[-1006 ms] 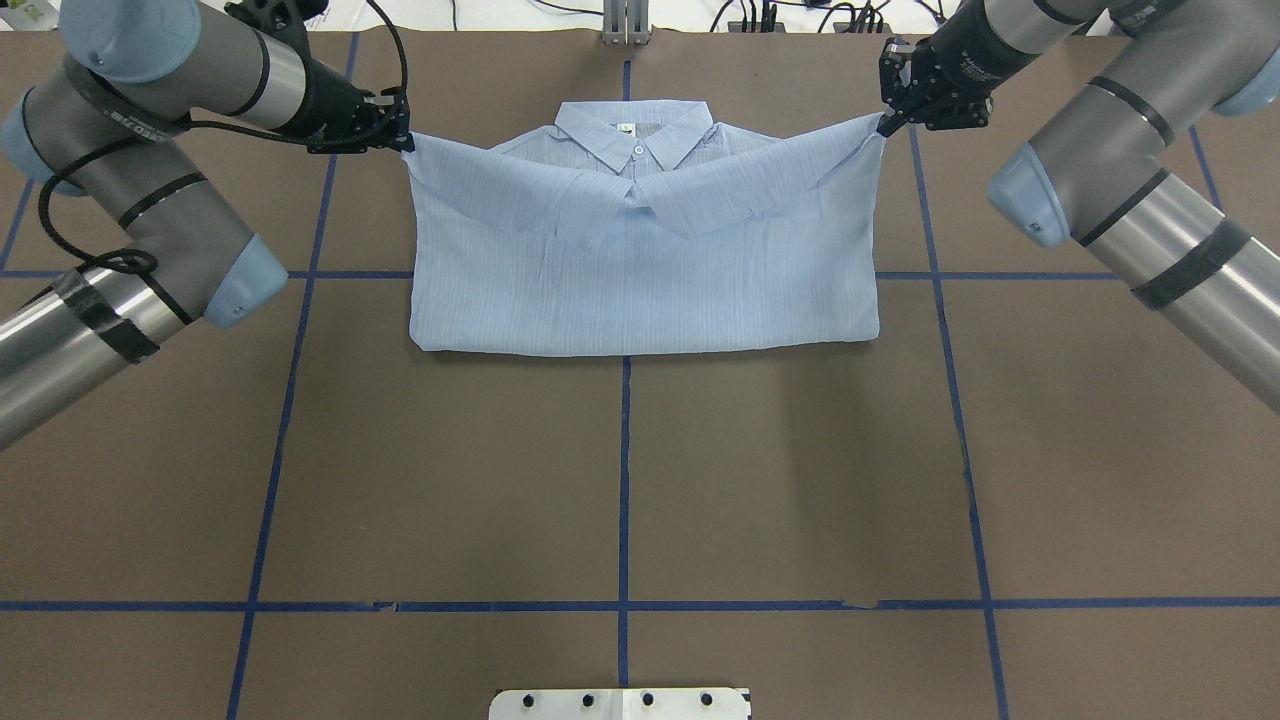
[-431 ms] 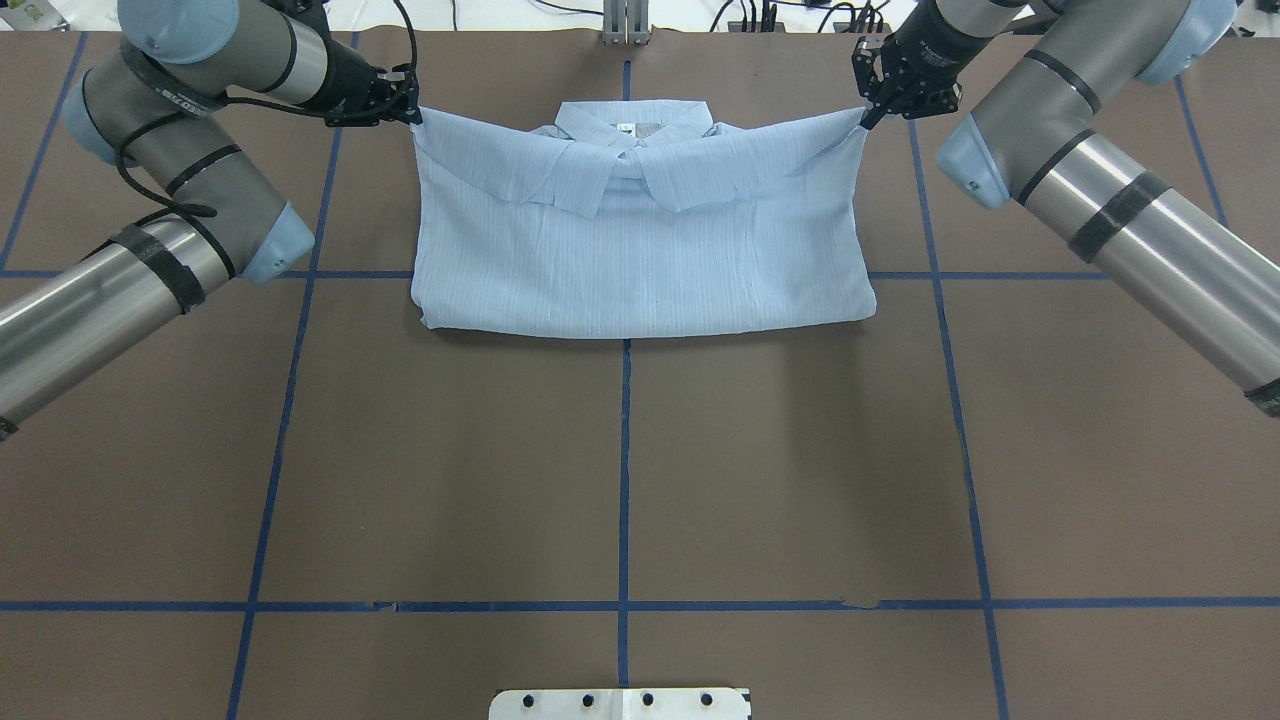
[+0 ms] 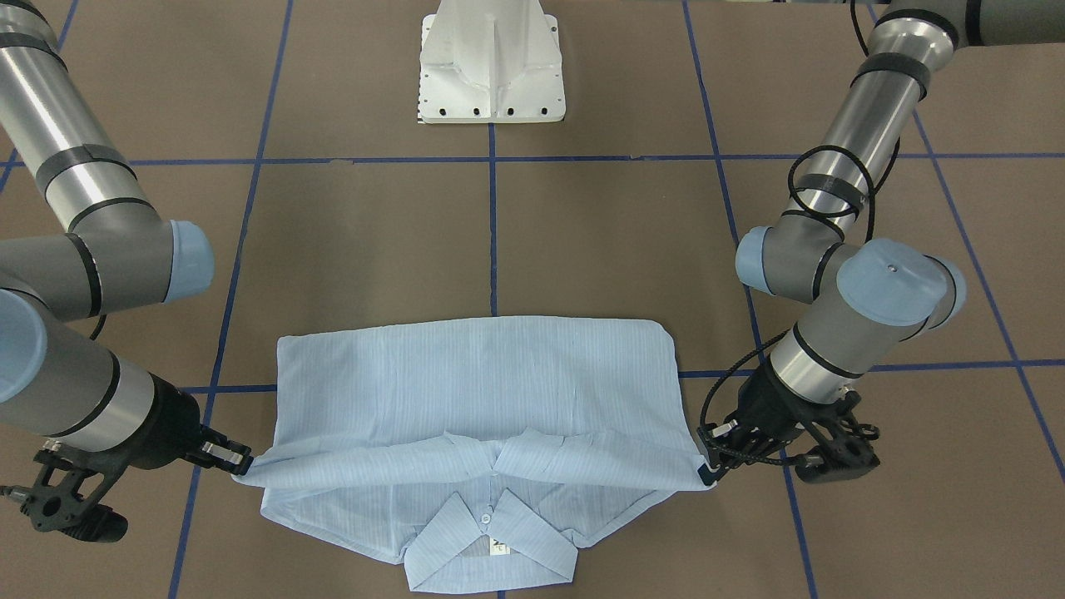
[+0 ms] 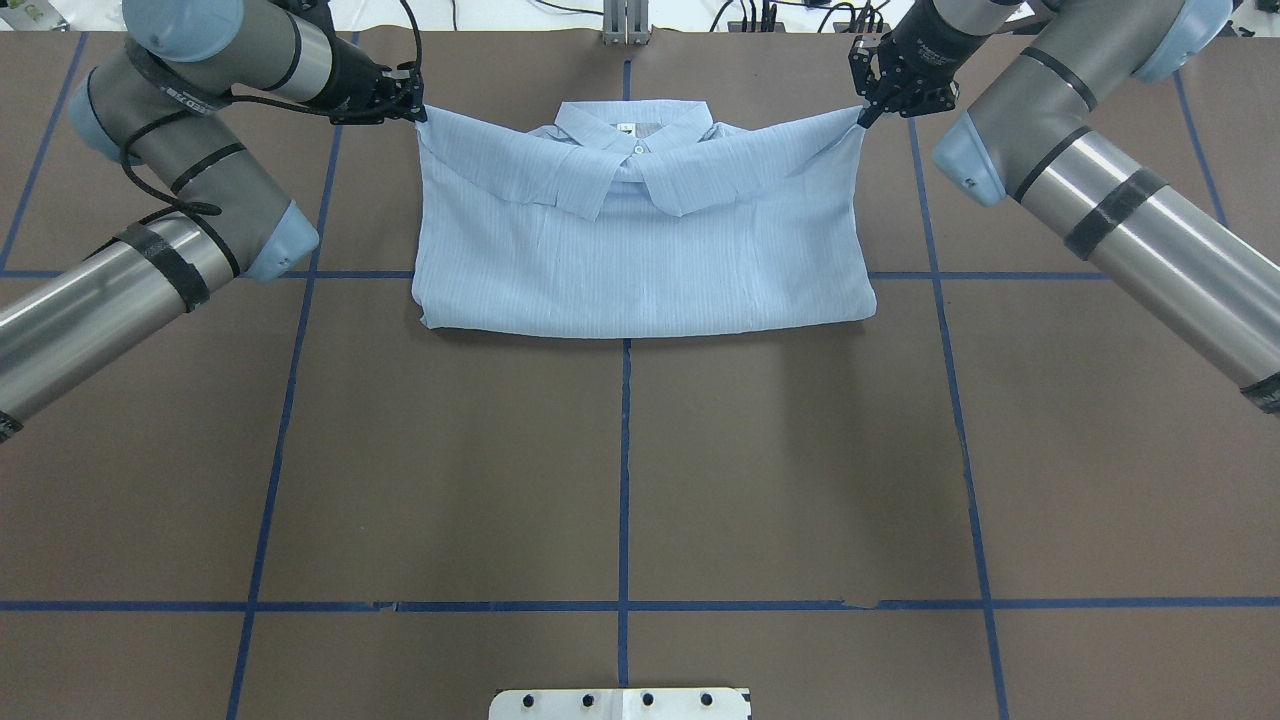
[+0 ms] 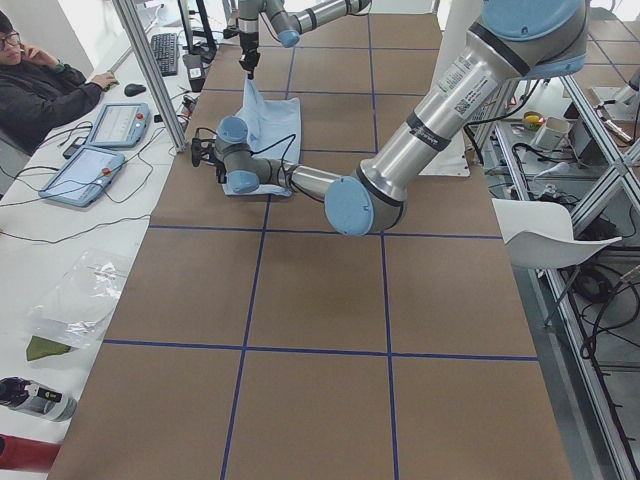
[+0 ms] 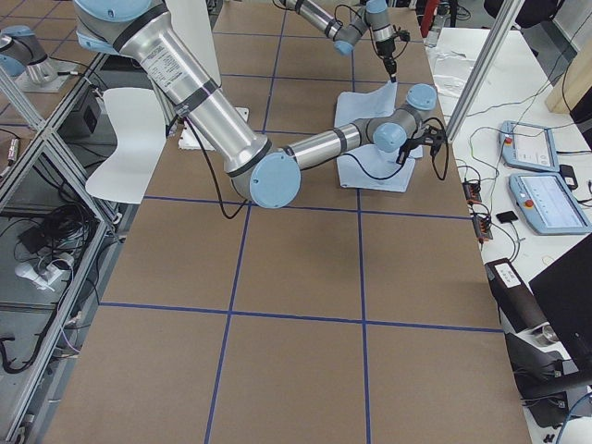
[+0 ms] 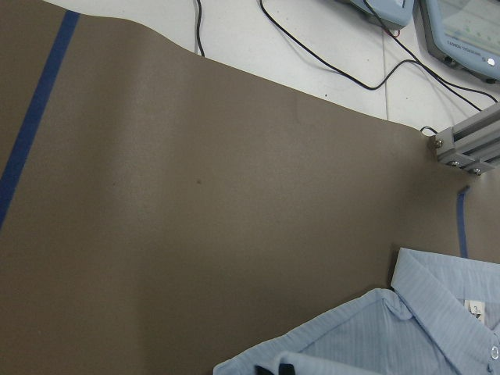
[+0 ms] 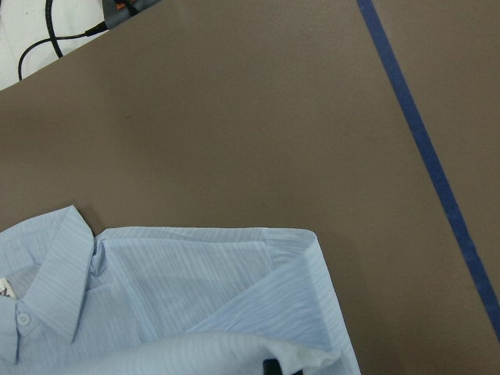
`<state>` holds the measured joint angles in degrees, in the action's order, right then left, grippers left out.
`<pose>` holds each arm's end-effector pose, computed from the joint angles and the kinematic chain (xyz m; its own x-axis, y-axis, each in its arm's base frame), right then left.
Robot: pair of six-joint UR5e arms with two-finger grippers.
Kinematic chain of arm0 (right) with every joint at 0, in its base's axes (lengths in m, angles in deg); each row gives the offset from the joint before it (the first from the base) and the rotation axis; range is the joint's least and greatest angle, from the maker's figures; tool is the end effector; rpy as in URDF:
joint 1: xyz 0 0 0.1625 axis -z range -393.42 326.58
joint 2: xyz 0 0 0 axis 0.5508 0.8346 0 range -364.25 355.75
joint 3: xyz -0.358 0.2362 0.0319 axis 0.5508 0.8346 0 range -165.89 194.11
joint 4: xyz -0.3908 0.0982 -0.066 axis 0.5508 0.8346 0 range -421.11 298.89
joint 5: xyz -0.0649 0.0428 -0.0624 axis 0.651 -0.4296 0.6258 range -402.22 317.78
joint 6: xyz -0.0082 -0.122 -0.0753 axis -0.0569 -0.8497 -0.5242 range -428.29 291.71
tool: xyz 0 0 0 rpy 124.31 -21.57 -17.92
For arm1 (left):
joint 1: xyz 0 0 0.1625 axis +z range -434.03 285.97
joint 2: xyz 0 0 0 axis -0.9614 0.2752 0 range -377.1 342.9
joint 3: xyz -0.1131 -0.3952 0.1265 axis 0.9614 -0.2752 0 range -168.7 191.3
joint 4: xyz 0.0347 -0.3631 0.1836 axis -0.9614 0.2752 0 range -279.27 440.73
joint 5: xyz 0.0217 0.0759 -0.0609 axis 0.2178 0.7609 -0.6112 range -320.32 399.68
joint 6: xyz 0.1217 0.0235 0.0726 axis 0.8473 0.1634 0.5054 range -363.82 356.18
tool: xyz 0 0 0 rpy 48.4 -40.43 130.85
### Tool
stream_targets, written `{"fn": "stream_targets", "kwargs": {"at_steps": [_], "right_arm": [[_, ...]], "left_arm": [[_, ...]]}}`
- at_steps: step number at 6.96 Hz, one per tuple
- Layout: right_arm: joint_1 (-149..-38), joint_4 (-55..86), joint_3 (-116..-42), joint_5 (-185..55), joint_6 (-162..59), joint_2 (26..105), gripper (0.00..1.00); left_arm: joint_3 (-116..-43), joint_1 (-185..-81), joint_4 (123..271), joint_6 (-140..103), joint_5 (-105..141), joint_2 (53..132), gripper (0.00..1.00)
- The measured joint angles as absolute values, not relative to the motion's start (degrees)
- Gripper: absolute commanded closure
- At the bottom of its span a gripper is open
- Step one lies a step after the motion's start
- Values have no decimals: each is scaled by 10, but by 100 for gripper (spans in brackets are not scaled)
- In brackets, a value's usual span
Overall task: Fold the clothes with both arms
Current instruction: 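Lower the hem onto the collar edge and open both grippers, then move the right gripper down to the folded shirt's side edge and grasp it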
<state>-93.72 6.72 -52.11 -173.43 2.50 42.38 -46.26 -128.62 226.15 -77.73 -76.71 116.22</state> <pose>-0.3653 -0.7187 0.3600 0.4925 0.3638 0.7906 -0.2902 0.9251 -0.2450 0.4255 -0.7184 0.3629 0.3607 -0.0788 -0.9293 0.4104 0.9082 0.0822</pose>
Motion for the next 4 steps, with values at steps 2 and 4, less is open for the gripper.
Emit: {"fn": "stream_targets", "kwargs": {"at_steps": [2, 4], "right_arm": [[-933, 62, -521, -1727, 25, 421, 0], [-931, 60, -519, -1715, 25, 421, 0]], "left_arm": [[-464, -1286, 2261, -778, -767, 1162, 1], [-467, -1288, 2260, -779, -767, 1159, 1]]}}
